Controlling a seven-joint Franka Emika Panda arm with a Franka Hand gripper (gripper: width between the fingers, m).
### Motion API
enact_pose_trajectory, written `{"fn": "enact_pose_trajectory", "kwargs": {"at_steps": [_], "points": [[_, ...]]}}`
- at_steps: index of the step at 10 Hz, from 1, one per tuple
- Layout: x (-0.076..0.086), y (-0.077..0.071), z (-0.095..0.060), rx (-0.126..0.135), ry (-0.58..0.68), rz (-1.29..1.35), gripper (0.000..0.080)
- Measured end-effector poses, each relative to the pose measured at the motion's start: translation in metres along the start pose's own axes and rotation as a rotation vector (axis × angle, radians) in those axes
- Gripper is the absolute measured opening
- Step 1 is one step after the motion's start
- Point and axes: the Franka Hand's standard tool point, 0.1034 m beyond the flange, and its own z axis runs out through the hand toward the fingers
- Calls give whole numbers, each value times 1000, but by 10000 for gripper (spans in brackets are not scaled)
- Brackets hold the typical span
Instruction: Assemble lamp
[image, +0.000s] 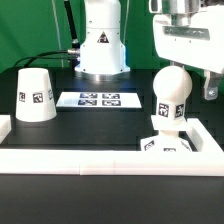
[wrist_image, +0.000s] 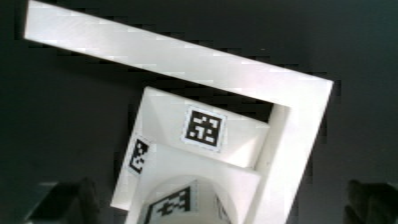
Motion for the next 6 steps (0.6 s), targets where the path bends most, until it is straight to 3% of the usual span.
{"fn": "enact_pose_trajectory", "kwargs": {"at_steps": [6], "points": [[2,2,1,-8,3,-497,699]]}}
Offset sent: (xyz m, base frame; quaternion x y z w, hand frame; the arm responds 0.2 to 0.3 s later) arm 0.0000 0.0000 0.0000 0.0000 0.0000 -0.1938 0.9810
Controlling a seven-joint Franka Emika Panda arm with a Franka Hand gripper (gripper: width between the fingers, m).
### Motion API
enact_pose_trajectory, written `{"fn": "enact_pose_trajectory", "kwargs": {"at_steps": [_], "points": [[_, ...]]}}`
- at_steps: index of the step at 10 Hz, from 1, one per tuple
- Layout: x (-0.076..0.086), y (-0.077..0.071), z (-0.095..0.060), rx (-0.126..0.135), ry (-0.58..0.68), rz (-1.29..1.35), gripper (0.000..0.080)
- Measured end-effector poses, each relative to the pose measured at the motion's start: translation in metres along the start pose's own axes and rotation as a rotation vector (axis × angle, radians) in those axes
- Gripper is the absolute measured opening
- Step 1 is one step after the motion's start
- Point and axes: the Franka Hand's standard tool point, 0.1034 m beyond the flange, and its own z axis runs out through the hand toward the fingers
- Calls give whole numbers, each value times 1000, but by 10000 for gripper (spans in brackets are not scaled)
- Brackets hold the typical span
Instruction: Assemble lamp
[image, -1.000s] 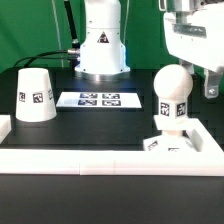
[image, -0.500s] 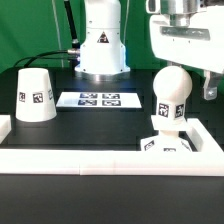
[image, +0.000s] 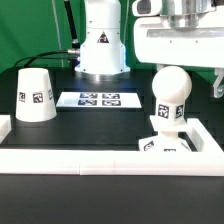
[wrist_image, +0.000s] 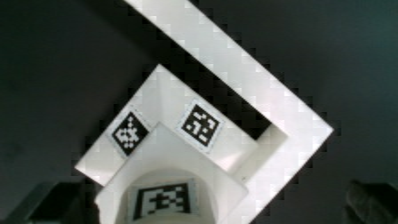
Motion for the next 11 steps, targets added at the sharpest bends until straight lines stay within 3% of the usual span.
{"fn": "enact_pose_trajectory", "kwargs": {"at_steps": [1,7,11], "points": [[2,5,0,-22,1,-152,699],[10,11,-1,-29,4,-723,699],[17,14,-4,-50,-2,-1015,699]]}}
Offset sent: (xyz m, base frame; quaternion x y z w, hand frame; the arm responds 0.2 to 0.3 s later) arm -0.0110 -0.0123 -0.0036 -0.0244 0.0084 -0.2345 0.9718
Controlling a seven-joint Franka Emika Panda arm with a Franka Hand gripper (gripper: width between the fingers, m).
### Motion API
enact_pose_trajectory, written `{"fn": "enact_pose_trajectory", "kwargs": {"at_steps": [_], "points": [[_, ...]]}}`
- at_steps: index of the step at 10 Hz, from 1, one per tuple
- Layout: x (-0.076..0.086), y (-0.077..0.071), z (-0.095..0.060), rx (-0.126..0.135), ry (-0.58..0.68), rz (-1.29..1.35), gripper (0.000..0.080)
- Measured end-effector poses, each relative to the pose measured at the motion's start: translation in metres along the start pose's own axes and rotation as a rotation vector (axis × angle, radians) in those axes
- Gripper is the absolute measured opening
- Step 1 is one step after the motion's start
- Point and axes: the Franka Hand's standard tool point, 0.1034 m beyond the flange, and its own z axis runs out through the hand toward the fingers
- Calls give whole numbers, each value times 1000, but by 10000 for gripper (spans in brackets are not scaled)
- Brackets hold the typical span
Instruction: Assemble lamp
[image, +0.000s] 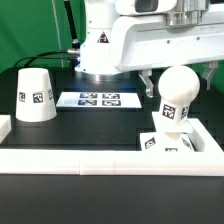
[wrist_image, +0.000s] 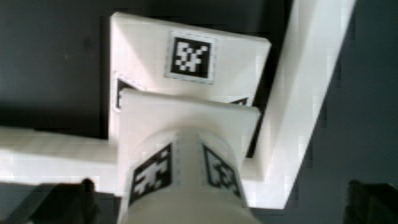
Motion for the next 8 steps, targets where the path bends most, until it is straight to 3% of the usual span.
{"fn": "enact_pose_trajectory", "kwargs": {"at_steps": [3,8], "points": [[0,2,-1,-2,0,-178,699],[-3,6,2,-41,-28,-583,699]]}}
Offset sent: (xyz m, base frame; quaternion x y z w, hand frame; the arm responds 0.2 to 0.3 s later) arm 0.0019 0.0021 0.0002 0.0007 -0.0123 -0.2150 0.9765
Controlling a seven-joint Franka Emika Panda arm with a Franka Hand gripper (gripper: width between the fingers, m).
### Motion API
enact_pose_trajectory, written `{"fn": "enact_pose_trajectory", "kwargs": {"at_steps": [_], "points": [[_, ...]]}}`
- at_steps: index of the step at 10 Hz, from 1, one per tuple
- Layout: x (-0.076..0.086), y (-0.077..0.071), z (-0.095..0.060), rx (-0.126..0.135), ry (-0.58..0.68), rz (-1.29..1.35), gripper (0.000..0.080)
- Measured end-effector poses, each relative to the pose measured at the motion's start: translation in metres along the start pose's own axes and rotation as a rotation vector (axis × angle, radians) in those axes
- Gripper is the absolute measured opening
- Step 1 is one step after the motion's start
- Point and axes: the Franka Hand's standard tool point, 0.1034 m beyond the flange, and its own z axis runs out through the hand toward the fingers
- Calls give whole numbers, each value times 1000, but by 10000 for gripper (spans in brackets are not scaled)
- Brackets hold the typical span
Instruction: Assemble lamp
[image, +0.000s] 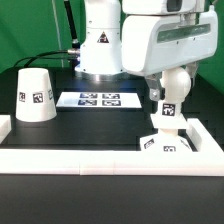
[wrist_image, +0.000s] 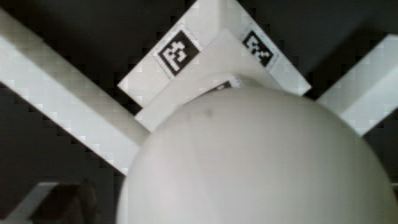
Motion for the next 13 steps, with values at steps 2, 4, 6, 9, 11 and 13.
{"fn": "enact_pose_trajectory", "kwargs": {"at_steps": [2,4,6,9,11,13], "points": [[-1,1,0,-16,-16,-117,699],[-1,1,0,-23,-21,-194,699],[1,-1,0,-23,-21,-186,699],[1,-2,0,-22,-20,-156,577],[1,-1,0,-22,-19,-137,577],[2,-2,0,-21,-15,31,577]]}}
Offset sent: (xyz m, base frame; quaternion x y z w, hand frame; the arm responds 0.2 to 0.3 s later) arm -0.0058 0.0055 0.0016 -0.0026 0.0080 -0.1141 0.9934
